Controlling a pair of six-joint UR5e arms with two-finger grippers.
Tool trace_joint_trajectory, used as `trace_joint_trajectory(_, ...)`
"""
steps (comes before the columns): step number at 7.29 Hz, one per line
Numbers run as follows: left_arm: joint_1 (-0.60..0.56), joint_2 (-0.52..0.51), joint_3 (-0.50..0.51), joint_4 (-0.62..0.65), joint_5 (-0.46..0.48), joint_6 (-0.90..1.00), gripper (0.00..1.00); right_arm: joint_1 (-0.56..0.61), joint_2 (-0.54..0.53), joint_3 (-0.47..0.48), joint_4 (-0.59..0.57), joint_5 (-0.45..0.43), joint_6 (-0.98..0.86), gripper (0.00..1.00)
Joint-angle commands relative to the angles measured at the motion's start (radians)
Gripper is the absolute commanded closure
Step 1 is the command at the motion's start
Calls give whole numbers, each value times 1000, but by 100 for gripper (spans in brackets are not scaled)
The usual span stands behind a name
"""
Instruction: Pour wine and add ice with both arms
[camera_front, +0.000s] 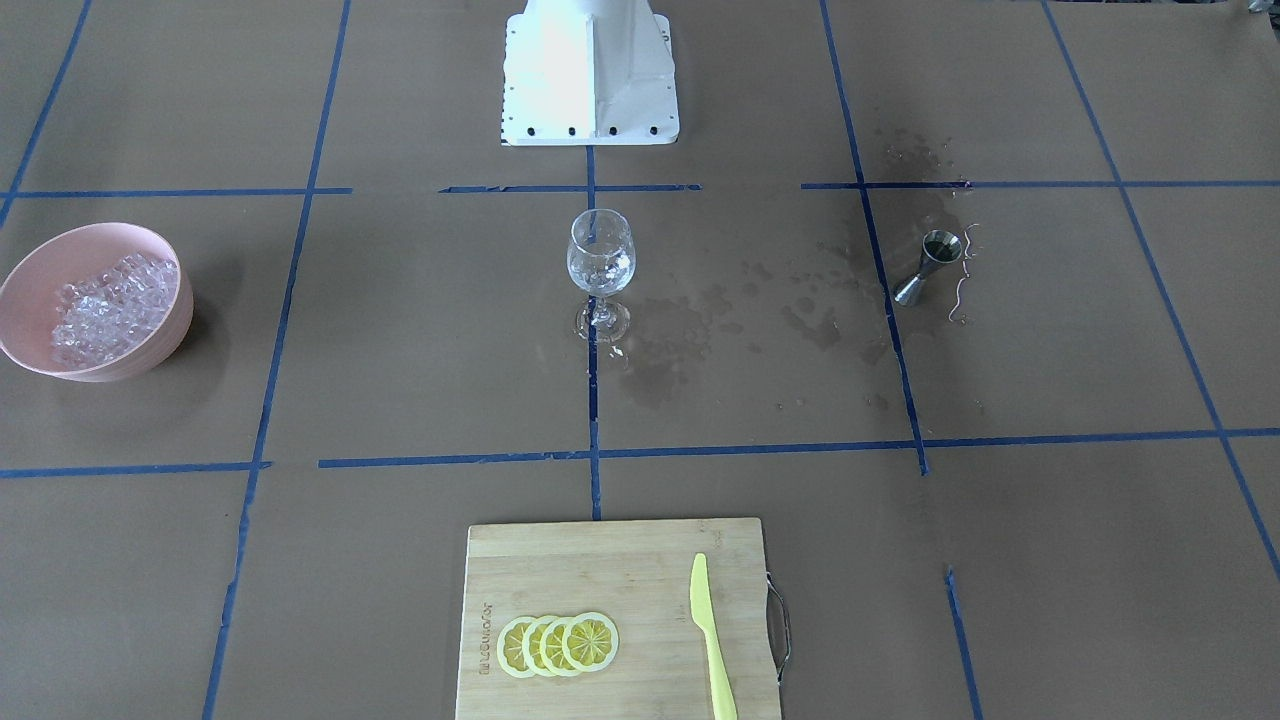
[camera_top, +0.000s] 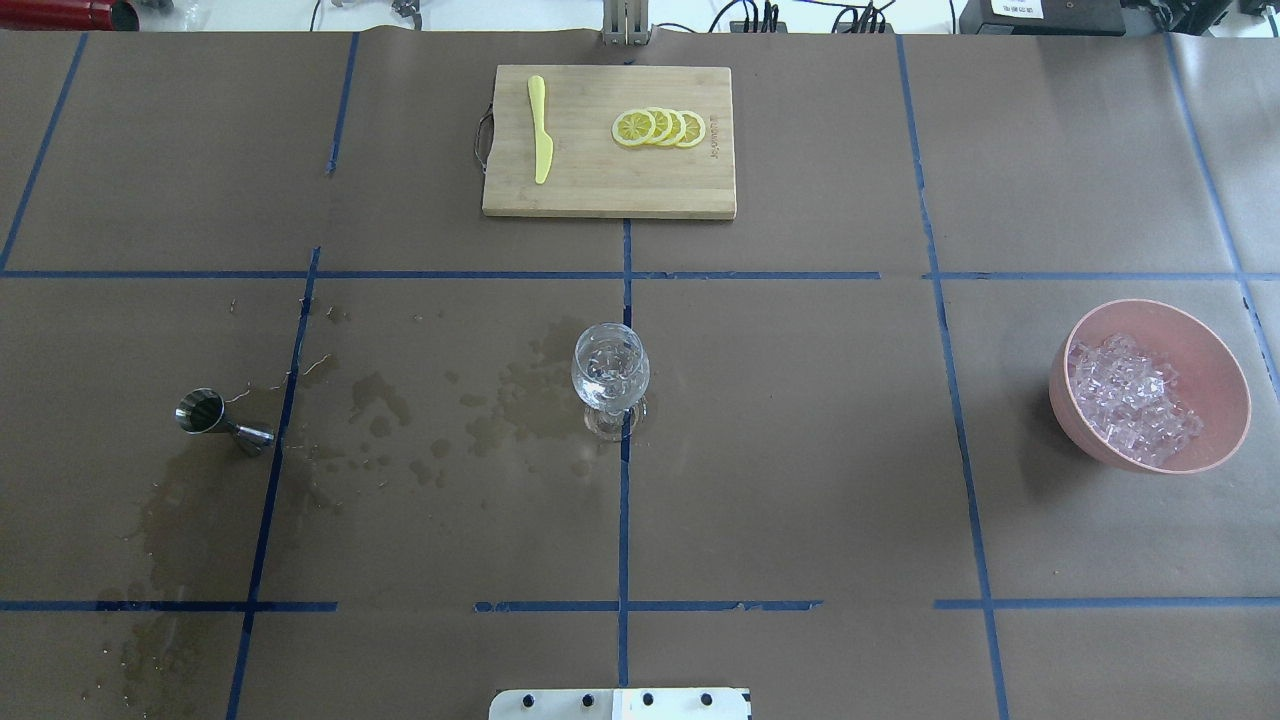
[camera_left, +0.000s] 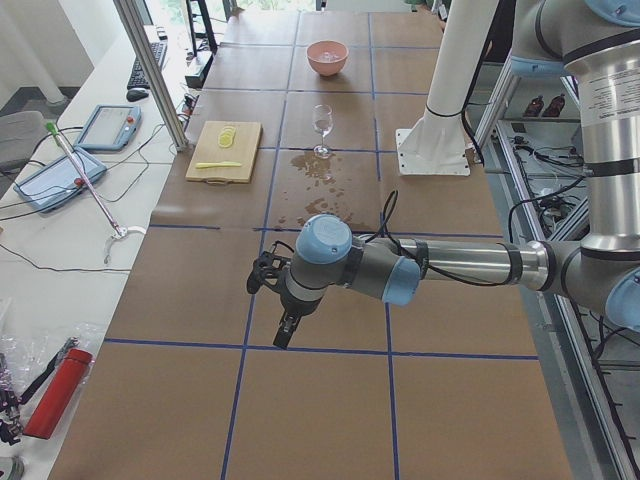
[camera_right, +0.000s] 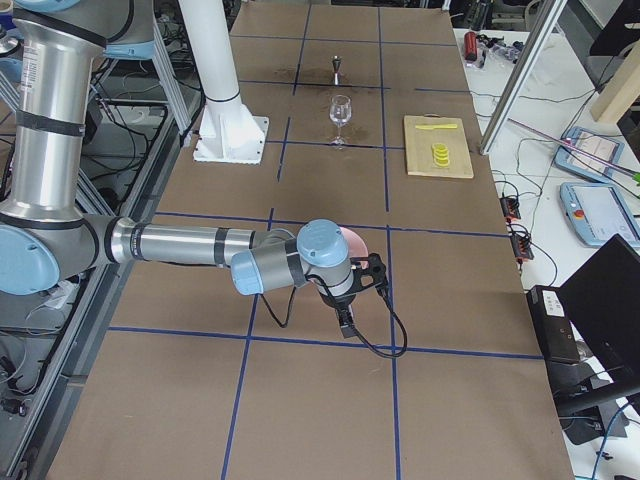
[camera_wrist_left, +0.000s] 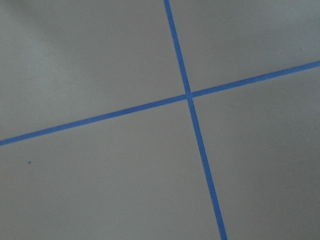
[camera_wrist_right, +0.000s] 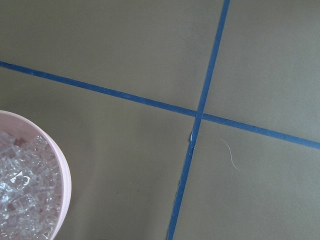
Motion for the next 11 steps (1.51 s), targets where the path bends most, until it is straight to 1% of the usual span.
trace_joint_trajectory(1, 1, -18, 44, -292, -1, -7, 0, -2, 3, 2, 23, 14, 4, 0)
trace_joint_trajectory(2, -1, -13, 34, -354, -24, -82, 0, -2, 29, 0, 21, 13, 1, 0)
trace_joint_trajectory(3, -1, -10, 57, -434, -71, -99, 0, -2, 31, -3, 20, 13, 3, 0)
trace_joint_trajectory(4, 1, -16, 61, -495, -72, -96, 0, -2, 32, -1, 21, 17, 3, 0)
trace_joint_trajectory(5, 5, -16, 69, -633, -73, -113, 0, -3, 39, 6, 35, 19, 4, 0)
trace_joint_trajectory(7, 69, -35, 42, -680, -64, -305, 0, -44, 63, 9, 50, 17, 89, 0)
trace_joint_trajectory(8, 129, -36, 16, -747, -5, -439, 0, -51, 63, 8, 75, 17, 107, 0)
trace_joint_trajectory(9, 228, -36, -4, -793, 107, -566, 0, -49, 62, 8, 78, 17, 107, 0)
trace_joint_trajectory(11, 469, -36, -12, -891, 347, -793, 0, -49, 57, 9, 79, 17, 107, 0)
